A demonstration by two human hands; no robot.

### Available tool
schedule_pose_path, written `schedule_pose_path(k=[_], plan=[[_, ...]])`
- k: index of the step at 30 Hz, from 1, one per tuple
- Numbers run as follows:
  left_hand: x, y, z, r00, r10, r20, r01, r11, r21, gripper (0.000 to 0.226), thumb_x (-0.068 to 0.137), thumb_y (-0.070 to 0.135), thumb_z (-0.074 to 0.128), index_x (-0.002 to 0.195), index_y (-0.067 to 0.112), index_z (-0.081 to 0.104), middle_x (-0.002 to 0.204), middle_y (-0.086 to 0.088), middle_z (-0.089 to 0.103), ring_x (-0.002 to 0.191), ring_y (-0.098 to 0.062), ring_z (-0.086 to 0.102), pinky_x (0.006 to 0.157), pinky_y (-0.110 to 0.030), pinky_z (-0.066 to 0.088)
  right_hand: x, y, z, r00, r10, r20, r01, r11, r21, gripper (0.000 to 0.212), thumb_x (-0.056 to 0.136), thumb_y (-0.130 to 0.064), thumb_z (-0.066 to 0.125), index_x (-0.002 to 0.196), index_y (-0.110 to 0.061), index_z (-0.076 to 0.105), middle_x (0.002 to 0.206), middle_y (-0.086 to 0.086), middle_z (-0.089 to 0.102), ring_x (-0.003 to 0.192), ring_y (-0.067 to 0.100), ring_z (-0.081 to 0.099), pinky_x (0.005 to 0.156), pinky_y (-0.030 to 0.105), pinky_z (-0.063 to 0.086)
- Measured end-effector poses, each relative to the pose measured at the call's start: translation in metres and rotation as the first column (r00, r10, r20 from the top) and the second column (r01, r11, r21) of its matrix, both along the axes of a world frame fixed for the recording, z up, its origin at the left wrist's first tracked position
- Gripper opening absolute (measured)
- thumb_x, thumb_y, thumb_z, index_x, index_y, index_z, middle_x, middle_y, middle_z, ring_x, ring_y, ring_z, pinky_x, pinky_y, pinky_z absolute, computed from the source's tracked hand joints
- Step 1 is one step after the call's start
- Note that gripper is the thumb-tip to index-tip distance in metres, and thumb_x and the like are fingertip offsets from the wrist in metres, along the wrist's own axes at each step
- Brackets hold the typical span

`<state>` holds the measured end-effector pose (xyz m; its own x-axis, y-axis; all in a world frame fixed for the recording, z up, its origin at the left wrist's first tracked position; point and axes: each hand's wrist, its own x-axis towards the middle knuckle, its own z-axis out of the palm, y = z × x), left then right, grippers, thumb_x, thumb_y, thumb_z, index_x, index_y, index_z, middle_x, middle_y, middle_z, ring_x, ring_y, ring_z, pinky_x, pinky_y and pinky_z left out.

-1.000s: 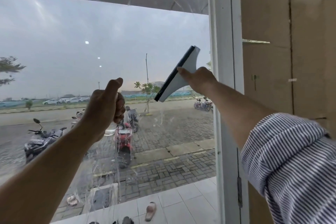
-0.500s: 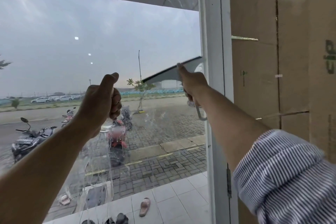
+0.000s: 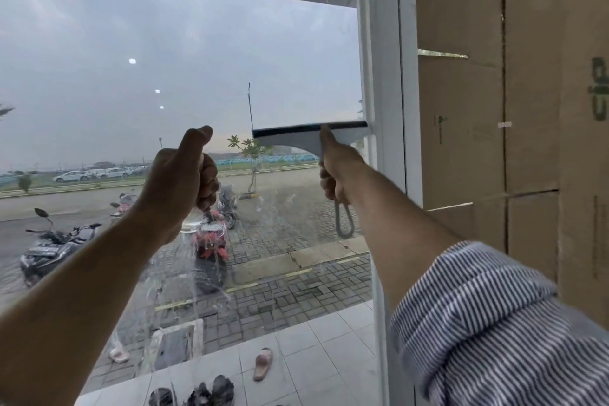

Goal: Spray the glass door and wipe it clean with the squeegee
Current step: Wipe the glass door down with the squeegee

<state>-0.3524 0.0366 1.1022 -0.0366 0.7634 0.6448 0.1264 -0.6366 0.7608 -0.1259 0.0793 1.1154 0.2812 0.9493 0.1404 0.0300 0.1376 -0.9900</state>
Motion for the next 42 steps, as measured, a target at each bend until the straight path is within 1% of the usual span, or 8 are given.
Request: schedule_pose_path(k=[6, 9, 12, 17, 22, 23, 30, 42], plan=[[0.006, -0.01, 0.003, 1.0, -0.014, 0.021, 0.014, 1.0, 0.006, 0.053, 0.098, 0.046, 0.043, 0.058, 0.011, 0.037, 0.045, -0.003, 0.034, 0.04, -0.017, 0.032, 0.041, -0.02, 0.027, -0.006, -0.018, 0.007, 0.953, 0.101, -0.287, -0.095, 0.995, 0.037, 0.053, 0.094, -0.065, 0.047, 0.075, -0.015, 0.05, 0.053, -0.002, 0.041, 0.043, 0.011, 0.034, 0.04, 0.018, 0.031], [0.003, -0.01, 0.005, 1.0, -0.006, 0.011, 0.006, 1.0, 0.02, 0.054, 0.098, 0.045, 0.043, 0.057, 0.01, 0.037, 0.044, -0.002, 0.035, 0.04, -0.018, 0.032, 0.041, -0.02, 0.028, -0.011, -0.02, 0.036, 0.815, 0.172, -0.553, -0.127, 0.985, 0.118, 0.052, 0.096, -0.06, 0.047, 0.068, -0.016, 0.045, 0.047, -0.004, 0.036, 0.038, 0.01, 0.029, 0.036, 0.015, 0.027], [-0.001, -0.01, 0.004, 1.0, -0.019, 0.012, 0.019, 1.0, 0.01, 0.055, 0.097, 0.046, 0.044, 0.055, 0.011, 0.037, 0.043, -0.002, 0.035, 0.04, -0.017, 0.031, 0.042, -0.021, 0.027, -0.02, -0.015, 0.048, 0.712, 0.177, -0.68, -0.124, 0.984, 0.126, 0.056, 0.099, -0.057, 0.042, 0.063, -0.015, 0.041, 0.039, -0.002, 0.031, 0.029, 0.011, 0.027, 0.036, 0.012, 0.026], [-0.02, -0.01, 0.0, 1.0, -0.014, 0.003, 0.013, 1.0, 0.024, 0.057, 0.098, 0.045, 0.043, 0.054, 0.01, 0.037, 0.045, -0.005, 0.033, 0.041, -0.018, 0.032, 0.041, -0.022, 0.028, -0.033, -0.003, 0.034, 0.677, 0.141, -0.722, -0.104, 0.99, 0.096, 0.058, 0.098, -0.059, 0.043, 0.062, -0.014, 0.041, 0.035, -0.002, 0.031, 0.024, 0.012, 0.025, 0.037, 0.011, 0.025], [-0.027, -0.009, -0.005, 1.0, -0.013, -0.012, 0.014, 1.0, 0.012, 0.059, 0.099, 0.044, 0.044, 0.048, 0.013, 0.039, 0.044, -0.005, 0.034, 0.043, -0.019, 0.033, 0.041, -0.023, 0.028, -0.025, -0.001, 0.013, 0.6, 0.139, -0.787, -0.087, 0.99, 0.108, 0.051, 0.104, -0.042, 0.039, 0.06, -0.016, 0.035, 0.035, -0.002, 0.025, 0.024, 0.012, 0.02, 0.038, 0.01, 0.021], [-0.067, -0.017, -0.004, 1.0, -0.008, 0.002, 0.008, 1.0, 0.0, 0.06, 0.099, 0.044, 0.044, 0.047, 0.014, 0.04, 0.044, -0.005, 0.034, 0.043, -0.019, 0.033, 0.042, -0.023, 0.028, -0.062, -0.004, 0.008, 0.585, 0.147, -0.797, -0.103, 0.989, 0.107, 0.049, 0.104, -0.039, 0.038, 0.061, -0.016, 0.034, 0.035, -0.002, 0.025, 0.024, 0.012, 0.019, 0.038, 0.01, 0.021], [-0.11, -0.025, -0.004, 0.999, 0.002, -0.033, -0.002, 1.0, -0.001, 0.058, 0.1, 0.043, 0.043, 0.052, 0.011, 0.038, 0.045, -0.006, 0.033, 0.041, -0.019, 0.032, 0.041, -0.023, 0.029, -0.101, -0.008, -0.012, 0.54, 0.154, -0.827, -0.136, 0.986, 0.094, 0.042, 0.104, -0.029, 0.032, 0.063, -0.019, 0.03, 0.036, -0.002, 0.024, 0.025, 0.011, 0.02, 0.036, 0.01, 0.022], [-0.249, -0.065, -0.002, 0.993, 0.049, -0.104, -0.049, 0.999, -0.003, 0.057, 0.095, 0.049, 0.043, 0.053, 0.012, 0.036, 0.045, -0.004, 0.032, 0.04, -0.018, 0.032, 0.043, -0.023, 0.029, -0.261, -0.025, -0.033, 0.431, 0.171, -0.886, -0.195, 0.976, 0.093, 0.049, 0.105, -0.038, 0.03, 0.06, -0.019, 0.028, 0.035, -0.001, 0.023, 0.022, 0.011, 0.02, 0.036, 0.01, 0.027]])
